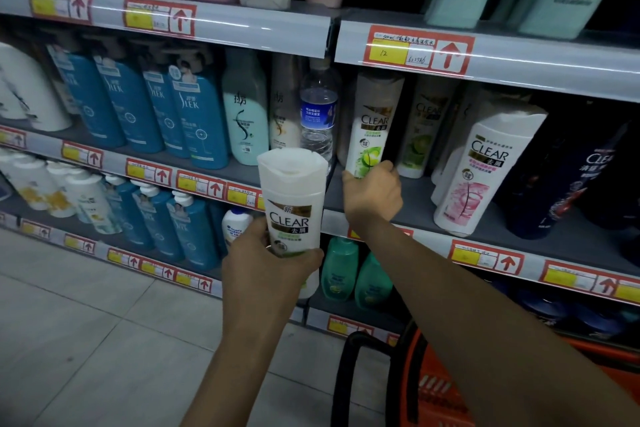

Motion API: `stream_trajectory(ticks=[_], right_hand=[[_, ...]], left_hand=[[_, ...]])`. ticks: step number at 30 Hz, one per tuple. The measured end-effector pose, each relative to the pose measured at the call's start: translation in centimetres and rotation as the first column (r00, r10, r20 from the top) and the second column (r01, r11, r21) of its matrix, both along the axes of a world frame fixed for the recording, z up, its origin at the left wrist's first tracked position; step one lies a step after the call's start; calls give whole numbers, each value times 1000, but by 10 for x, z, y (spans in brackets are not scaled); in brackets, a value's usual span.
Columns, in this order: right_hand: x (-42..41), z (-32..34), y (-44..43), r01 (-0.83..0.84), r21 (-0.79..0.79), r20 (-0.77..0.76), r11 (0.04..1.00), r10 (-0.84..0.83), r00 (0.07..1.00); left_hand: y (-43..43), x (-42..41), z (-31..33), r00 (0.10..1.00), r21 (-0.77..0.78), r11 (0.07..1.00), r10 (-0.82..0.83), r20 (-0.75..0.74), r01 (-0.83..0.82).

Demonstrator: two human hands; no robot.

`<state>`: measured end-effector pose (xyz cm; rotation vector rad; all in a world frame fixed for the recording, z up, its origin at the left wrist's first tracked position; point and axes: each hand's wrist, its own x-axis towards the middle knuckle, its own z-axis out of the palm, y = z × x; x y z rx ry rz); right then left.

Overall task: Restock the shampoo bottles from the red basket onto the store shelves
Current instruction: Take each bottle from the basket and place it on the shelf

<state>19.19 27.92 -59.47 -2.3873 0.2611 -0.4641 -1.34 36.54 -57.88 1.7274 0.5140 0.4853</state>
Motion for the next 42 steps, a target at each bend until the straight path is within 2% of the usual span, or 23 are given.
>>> stream_trajectory(ticks=[5,11,15,24,37,42], right_hand=[[-3,1,-12,44,-23,-29,999,-44,999],[-4,3,-23,184,12,-54,983,-184,982],[-1,0,-27,242,20,-60,970,-241,969],[8,3,-25,359,132,-44,924,-356,933],[23,-2,-23,378,143,-17,915,-379,925],[17,1,-25,342,168,-86,924,-332,939]], left_hand=[[-6,-2,3,1000,-9,1000,-16,5,16],[-10,-3,5,1000,-48,999,-20,22,21],[-12,-5,4,999,-21,1000,-6,40,6],[-16,-6,2,999,-35,999,-7,43,9],[-14,-2,1,999,-15,1000,-5,37,6],[-15,4,4,999,-3,1000,10,46,-10]])
